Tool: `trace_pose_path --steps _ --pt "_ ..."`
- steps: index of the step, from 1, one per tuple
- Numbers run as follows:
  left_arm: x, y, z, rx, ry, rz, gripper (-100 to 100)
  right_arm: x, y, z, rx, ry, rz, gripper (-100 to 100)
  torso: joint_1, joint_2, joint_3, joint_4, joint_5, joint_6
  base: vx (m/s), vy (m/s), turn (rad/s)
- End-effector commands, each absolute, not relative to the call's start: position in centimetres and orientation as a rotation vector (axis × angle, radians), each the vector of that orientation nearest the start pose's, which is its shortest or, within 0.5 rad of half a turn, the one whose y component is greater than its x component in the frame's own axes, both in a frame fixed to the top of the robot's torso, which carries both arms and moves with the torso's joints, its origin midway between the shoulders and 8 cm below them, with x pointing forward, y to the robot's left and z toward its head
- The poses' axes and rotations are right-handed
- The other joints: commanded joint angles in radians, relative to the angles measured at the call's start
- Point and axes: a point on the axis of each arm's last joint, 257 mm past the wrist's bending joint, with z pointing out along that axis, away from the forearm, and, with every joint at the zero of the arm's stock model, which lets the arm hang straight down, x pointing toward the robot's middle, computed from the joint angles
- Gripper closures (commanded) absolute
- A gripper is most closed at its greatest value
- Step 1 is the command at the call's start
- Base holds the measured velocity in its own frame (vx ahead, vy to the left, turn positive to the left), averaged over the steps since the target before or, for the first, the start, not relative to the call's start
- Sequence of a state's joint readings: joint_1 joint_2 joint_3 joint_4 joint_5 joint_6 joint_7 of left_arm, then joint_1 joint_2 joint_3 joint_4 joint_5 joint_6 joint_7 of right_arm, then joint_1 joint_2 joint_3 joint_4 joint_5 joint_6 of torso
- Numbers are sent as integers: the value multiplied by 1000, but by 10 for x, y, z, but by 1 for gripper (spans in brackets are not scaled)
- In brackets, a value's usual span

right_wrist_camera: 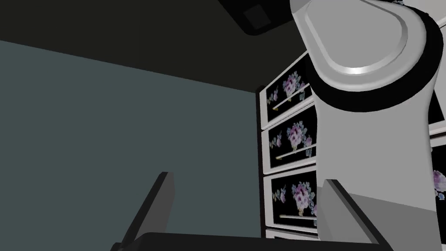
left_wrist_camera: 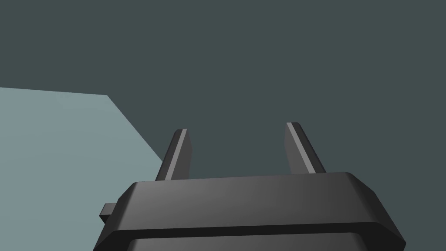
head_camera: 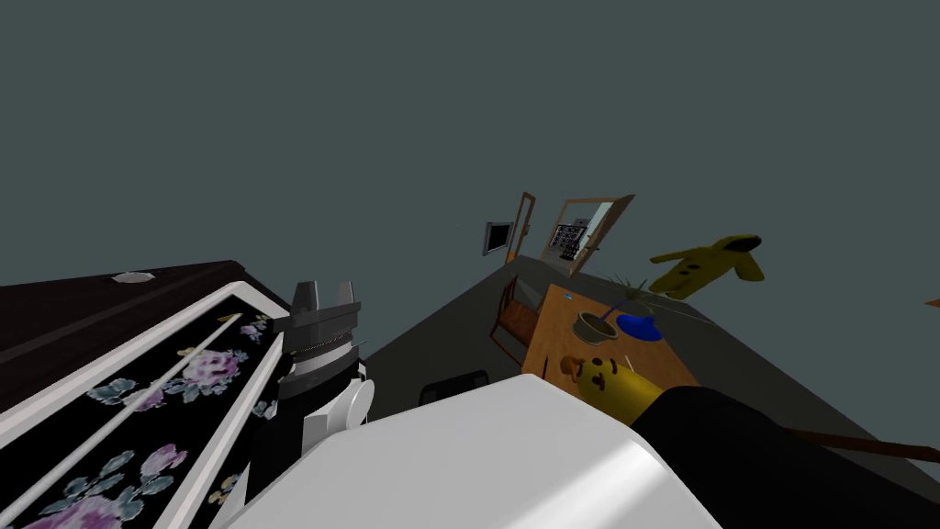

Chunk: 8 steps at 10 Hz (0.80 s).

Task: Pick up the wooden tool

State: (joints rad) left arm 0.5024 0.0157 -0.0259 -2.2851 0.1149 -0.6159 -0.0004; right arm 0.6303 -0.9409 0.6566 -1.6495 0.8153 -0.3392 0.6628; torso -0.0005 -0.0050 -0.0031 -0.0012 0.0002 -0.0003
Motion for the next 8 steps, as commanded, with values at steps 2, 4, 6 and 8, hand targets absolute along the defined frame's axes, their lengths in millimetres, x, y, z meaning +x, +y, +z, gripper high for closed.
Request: trace_pose_path --steps 2,4,6,8 --pt "321 282 46 -628 466 -1420 0 54 -248 -497 -1312 2168 441 -100 0 1 0 0 0 0 65 -6 61" --pt "321 282 46 -628 466 -1420 0 38 -264 -506 -1443 2153 409 -100 -2 -2 -1 0 0 0 97 -30 84" --pt "321 282 46 -628 466 -1420 0 24 -280 -512 -1564 2131 380 -100 -2 -1 0 0 0 0 68 -29 61" --pt "321 282 46 -628 466 -1420 0 3 -312 -521 -1770 2082 324 -100 -2 1 1 0 0 0 68 -45 106"
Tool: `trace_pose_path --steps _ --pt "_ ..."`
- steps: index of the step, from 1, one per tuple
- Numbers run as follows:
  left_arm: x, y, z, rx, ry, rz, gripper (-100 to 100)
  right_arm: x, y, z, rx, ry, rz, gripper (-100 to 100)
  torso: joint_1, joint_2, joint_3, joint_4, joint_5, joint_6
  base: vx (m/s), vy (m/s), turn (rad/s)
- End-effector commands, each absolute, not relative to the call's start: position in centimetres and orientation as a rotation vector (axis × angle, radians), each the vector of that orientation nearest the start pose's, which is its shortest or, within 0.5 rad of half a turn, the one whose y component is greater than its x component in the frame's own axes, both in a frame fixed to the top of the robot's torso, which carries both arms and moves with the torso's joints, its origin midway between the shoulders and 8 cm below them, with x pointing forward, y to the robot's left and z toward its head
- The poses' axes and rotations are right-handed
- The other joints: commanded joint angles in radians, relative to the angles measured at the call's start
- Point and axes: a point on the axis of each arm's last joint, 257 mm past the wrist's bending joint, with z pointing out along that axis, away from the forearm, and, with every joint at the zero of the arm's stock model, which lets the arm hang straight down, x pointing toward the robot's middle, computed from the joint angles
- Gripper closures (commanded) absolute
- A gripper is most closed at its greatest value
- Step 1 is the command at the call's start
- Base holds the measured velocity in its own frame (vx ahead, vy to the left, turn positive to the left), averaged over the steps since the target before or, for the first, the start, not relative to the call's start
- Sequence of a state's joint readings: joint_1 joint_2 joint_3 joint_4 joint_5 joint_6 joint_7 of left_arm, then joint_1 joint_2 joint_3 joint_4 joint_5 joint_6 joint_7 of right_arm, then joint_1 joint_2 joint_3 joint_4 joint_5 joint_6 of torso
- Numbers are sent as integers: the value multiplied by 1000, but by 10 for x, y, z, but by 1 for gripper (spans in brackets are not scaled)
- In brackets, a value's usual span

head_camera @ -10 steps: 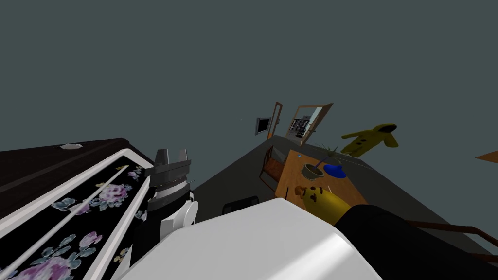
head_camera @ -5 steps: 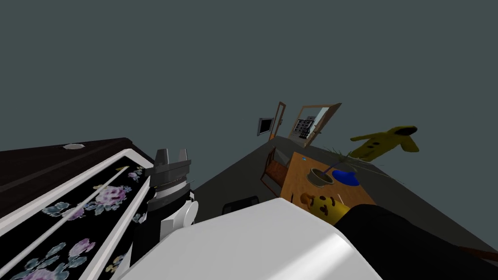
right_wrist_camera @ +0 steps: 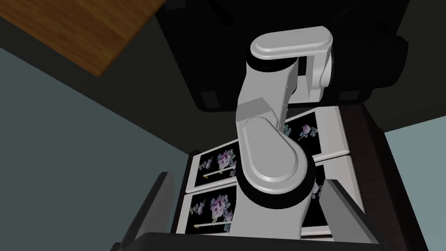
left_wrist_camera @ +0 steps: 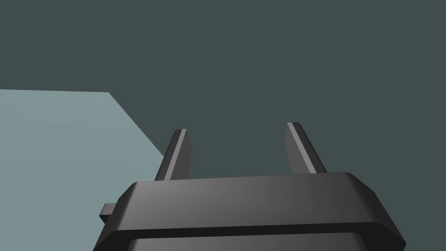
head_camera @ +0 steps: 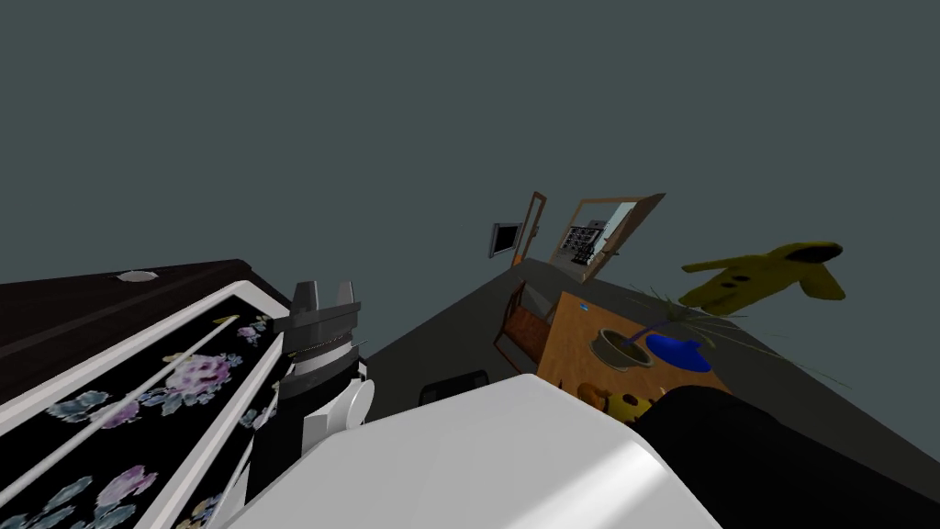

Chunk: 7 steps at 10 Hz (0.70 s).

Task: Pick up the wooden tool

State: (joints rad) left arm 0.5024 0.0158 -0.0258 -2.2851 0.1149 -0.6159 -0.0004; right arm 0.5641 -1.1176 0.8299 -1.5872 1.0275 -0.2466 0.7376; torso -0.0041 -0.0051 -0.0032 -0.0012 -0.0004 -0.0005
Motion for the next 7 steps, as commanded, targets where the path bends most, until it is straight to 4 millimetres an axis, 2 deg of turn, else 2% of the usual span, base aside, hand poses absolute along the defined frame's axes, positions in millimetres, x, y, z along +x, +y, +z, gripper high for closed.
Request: trace_pose_path --steps 1,3,4,7 --pt "321 282 46 -628 466 -1420 0 2 -312 -522 -1792 2067 322 -100 0 0 0 0 0 0 60 -56 61" --pt "321 282 46 -628 466 -1420 0 -12 -343 -526 -1979 1995 269 -100 0 1 1 0 0 0 59 -65 112" --pt "321 282 46 -628 466 -1420 0 -13 -343 -527 -1996 1982 266 -100 -1 1 1 0 0 0 39 -62 39" --pt "321 282 46 -628 466 -1420 0 -23 -384 -529 -2232 1847 188 -100 -1 2 1 0 0 0 45 -67 97"
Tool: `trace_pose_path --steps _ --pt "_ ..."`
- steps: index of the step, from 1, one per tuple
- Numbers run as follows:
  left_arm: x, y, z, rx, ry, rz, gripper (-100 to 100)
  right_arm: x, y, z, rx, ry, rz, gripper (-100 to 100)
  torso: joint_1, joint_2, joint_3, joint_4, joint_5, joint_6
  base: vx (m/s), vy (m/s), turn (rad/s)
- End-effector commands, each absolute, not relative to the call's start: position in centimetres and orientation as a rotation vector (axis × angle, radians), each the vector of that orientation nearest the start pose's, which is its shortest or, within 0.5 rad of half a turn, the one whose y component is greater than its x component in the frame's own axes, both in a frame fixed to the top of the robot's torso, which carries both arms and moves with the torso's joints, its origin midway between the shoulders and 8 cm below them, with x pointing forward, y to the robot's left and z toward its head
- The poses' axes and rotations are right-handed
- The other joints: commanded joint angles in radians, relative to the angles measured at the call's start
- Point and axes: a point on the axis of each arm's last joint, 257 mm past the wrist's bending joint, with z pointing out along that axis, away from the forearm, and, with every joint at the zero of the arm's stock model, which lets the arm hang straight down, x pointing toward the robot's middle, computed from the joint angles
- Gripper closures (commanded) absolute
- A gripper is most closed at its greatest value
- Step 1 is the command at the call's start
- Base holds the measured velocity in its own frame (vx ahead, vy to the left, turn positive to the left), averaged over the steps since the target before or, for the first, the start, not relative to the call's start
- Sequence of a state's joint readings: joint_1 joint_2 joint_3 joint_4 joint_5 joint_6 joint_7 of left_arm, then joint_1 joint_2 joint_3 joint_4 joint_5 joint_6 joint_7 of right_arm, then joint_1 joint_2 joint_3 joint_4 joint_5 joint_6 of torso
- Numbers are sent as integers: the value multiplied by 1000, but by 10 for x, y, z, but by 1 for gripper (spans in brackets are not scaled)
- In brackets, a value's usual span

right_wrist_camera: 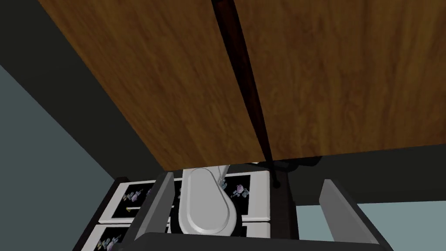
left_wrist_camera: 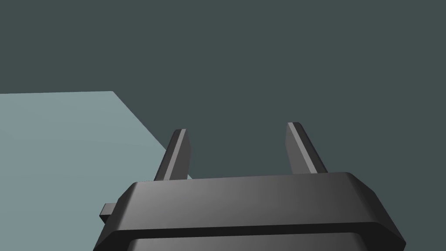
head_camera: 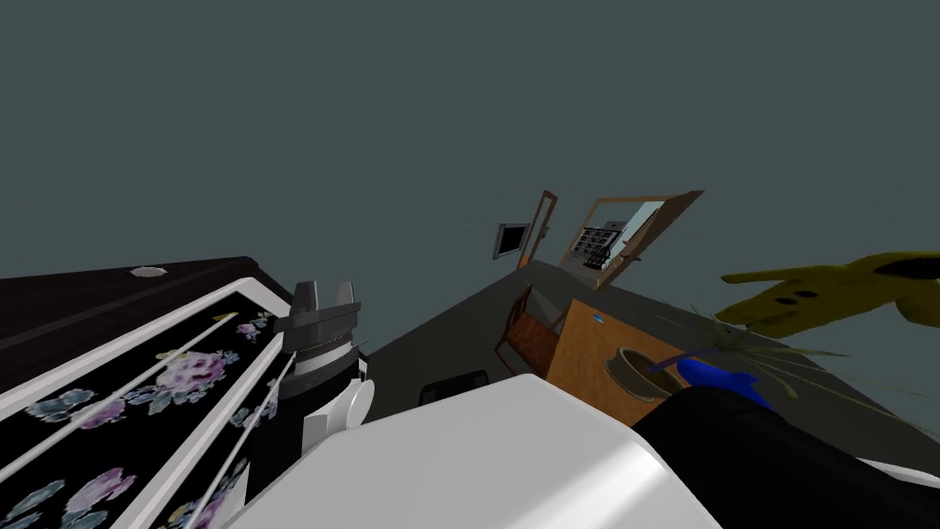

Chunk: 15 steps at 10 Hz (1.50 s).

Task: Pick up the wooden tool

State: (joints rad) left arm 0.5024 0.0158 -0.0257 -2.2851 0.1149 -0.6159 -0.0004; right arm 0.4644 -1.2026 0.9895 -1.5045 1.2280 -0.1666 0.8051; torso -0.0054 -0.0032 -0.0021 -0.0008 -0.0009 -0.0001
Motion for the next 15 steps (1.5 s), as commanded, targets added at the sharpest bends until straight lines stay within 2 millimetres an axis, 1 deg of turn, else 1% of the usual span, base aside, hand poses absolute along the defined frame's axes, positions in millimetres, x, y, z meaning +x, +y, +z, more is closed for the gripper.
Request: trace_pose_path --steps 1,3,5,6,7,8,9,12,13,14,15 --pt "321 282 46 -628 466 -1420 0 -23 -384 -529 -2242 1837 186 -100 0 0 0 0 0 0 33 -62 50" --pt "321 282 46 -628 466 -1420 0 -24 -405 -528 -2364 1745 141 -100 2 1 1 0 0 0 21 -64 73" --pt "321 282 46 -628 466 -1420 0 -24 -419 -528 -2447 1670 107 -100 0 1 1 0 0 0 13 -58 59" --pt "321 282 46 -628 466 -1420 0 -22 -427 -527 -2492 1624 87 -100 3 2 1 0 0 0 -17 0 58" --pt "321 282 46 -628 466 -1420 0 -23 -421 -529 -2461 1657 99 -100 5 4 2 1 1 0 -6 0 19" --pt "321 282 46 -628 466 -1420 0 -23 -422 -529 -2468 1650 96 0 6 4 2 1 1 1 0 0 0" --pt "321 282 46 -628 466 -1420 0 -23 -419 -536 -2458 1664 94 -100 6 3 2 1 1 1 -14 -2 72" --pt "321 282 46 -628 466 -1420 0 -23 -413 -551 -2438 1690 92 -100 6 5 3 1 1 1 -26 -2 88" --pt "321 282 46 -628 466 -1420 0 -24 -415 -547 -2441 1685 92 -100 6 5 3 1 1 1 -7 0 14" --pt "321 282 46 -628 466 -1420 0 -24 -415 -547 -2442 1685 92 100 6 4 2 1 1 1 0 0 0" --pt "321 282 46 -628 466 -1420 0 -24 -415 -547 -2442 1685 92 100 6 4 2 1 1 1 0 0 0"
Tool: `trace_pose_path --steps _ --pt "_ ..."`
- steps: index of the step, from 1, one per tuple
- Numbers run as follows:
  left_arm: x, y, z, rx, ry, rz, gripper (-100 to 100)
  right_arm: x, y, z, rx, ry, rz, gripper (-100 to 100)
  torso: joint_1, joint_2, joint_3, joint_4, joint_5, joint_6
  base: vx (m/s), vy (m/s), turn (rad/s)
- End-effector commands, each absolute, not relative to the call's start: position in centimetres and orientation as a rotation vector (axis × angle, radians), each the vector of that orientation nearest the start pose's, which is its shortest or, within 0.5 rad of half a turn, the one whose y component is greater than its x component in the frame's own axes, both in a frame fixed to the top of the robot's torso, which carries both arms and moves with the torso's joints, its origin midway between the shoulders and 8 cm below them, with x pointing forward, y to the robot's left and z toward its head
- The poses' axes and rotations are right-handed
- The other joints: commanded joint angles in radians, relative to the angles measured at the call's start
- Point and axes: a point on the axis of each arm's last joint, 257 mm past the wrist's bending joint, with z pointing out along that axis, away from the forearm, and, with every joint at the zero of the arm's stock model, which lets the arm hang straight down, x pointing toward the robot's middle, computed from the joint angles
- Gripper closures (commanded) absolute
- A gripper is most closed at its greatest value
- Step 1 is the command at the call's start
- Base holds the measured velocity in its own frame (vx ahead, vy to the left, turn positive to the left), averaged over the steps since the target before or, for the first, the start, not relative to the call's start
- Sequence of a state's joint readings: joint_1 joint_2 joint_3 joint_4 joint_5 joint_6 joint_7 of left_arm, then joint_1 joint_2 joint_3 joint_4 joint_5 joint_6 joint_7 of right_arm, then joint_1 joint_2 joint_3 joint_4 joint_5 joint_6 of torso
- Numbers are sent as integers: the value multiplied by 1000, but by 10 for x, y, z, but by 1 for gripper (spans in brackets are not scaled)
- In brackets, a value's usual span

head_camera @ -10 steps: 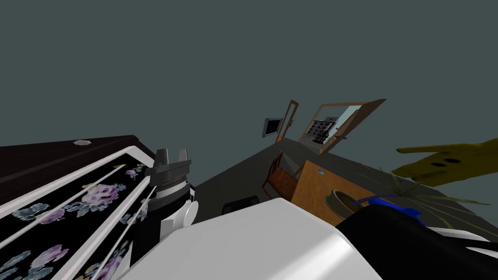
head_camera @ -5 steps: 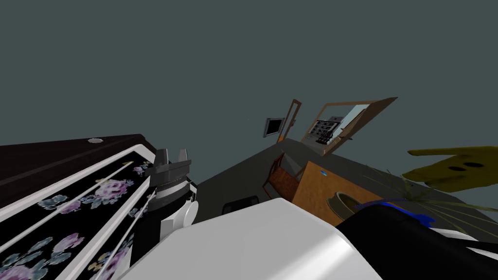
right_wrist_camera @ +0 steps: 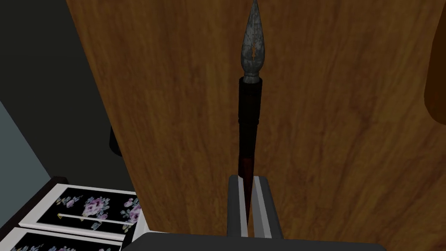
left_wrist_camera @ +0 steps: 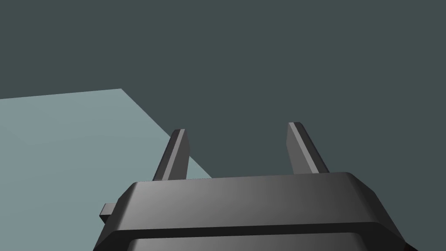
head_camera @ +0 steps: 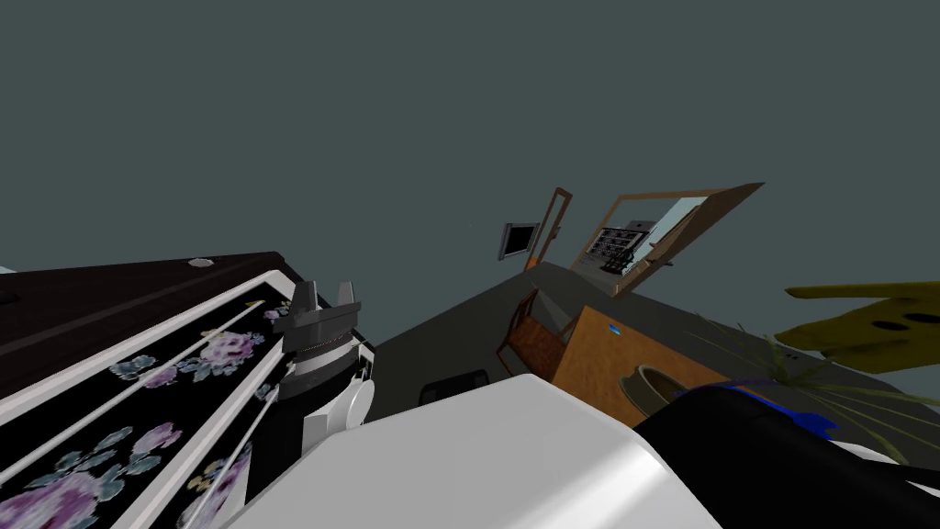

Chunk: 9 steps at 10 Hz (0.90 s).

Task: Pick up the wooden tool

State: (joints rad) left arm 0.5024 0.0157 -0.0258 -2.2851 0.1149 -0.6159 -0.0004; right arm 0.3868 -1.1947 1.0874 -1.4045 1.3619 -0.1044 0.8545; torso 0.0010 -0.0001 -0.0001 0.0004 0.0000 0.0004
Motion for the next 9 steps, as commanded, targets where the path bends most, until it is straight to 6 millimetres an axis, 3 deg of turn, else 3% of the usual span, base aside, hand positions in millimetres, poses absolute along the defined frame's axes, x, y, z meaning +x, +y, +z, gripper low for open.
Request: trace_pose_path --steps 1,3,4,5,7,8,9 --pt "321 282 46 -628 466 -1420 0 -25 -415 -547 -2443 1685 95 100 0 0 0 0 0 0 0 0 0" --pt "321 282 46 -628 466 -1420 0 -25 -415 -547 -2443 1684 94 100 0 0 0 0 0 0 0 0 0" --pt "321 282 46 -628 466 -1420 0 -25 -415 -547 -2443 1684 94 0 0 0 0 0 0 1 0 0 0" --pt "321 282 46 -628 466 -1420 0 -23 -418 -539 -2454 1668 94 100 0 0 0 0 0 1 24 0 -137" --pt "321 282 46 -628 466 -1420 0 -23 -422 -529 -2467 1650 96 100 0 -2 -1 -1 0 1 32 3 -107" --pt "321 282 46 -628 466 -1420 0 -22 -420 -533 -2467 1652 97 100 0 -2 -1 -1 0 1 11 1 -8" --pt "321 282 46 -628 466 -1420 0 -22 -420 -533 -2465 1654 96 0 0 -1 -1 0 0 1 0 0 0"
